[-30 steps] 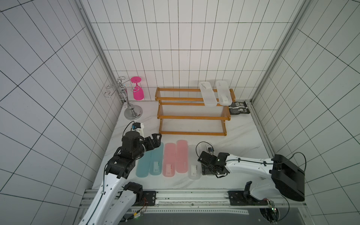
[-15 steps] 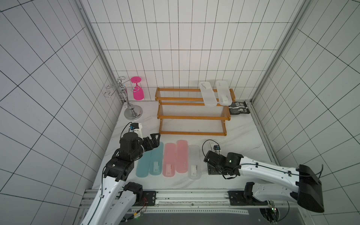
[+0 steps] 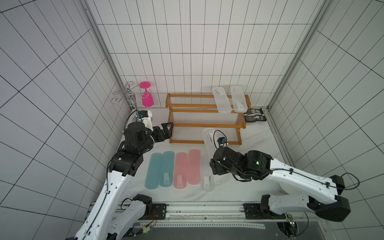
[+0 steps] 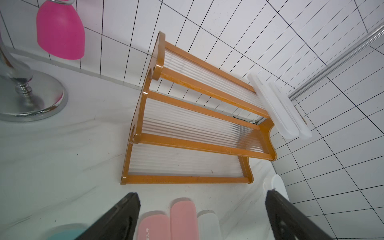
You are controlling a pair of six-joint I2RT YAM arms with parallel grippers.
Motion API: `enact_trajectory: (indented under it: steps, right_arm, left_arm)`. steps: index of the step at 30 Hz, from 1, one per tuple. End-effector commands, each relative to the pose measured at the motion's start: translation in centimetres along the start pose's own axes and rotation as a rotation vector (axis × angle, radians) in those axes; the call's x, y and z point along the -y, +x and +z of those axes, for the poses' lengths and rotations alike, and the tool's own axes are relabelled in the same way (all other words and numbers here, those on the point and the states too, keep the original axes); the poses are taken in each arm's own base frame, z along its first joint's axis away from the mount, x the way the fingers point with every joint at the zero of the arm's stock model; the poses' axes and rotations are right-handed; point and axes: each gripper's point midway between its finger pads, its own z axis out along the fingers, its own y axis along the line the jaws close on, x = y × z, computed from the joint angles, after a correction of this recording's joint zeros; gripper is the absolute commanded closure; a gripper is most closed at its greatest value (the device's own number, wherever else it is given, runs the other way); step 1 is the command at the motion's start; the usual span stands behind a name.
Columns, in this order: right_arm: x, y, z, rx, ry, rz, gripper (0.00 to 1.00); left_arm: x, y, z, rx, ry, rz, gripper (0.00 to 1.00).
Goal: Place the pencil cases on the shelf according to color
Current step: Pick up the pencil case from the center of the board, then place the pencil case on the shelf.
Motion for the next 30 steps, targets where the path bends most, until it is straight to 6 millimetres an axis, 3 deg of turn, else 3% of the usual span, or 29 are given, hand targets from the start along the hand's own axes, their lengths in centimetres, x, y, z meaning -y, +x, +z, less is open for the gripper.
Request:
enact_trajectory:
  steps: [1,10,17,25,30]
  right_arm:
    - [-0.1,-4.0,-1.3,0.067,0.002,-0.042,0.27]
    - [-0.9,-14.7,-2.6,0.22,-0.074,-0.041,0.24]
    - [-0.7,-21.1,-1.2,0.277,-0.053,-0.035,0.24]
    - [1.8,-26.4,3.3,0.31,0.051,0.012,0.24]
    - [3.3,-28.6,4.6,0.337,0.072,0.079,0.23]
  left_arm:
    - [0.2,-0.2,0.9,-0.007,0.021,0.049,0.02]
    - [-2.7,2.1,2.5,-0.022,0.009,0.045,0.02]
    - [-3.6,3.2,2.9,-0.03,-0.005,0.03,0.01]
    - [-3.1,4.2,3.4,-0.07,0.044,-0.001,0.01]
    - [-3.1,4.0,3.5,-0.064,0.045,-0.005,0.01]
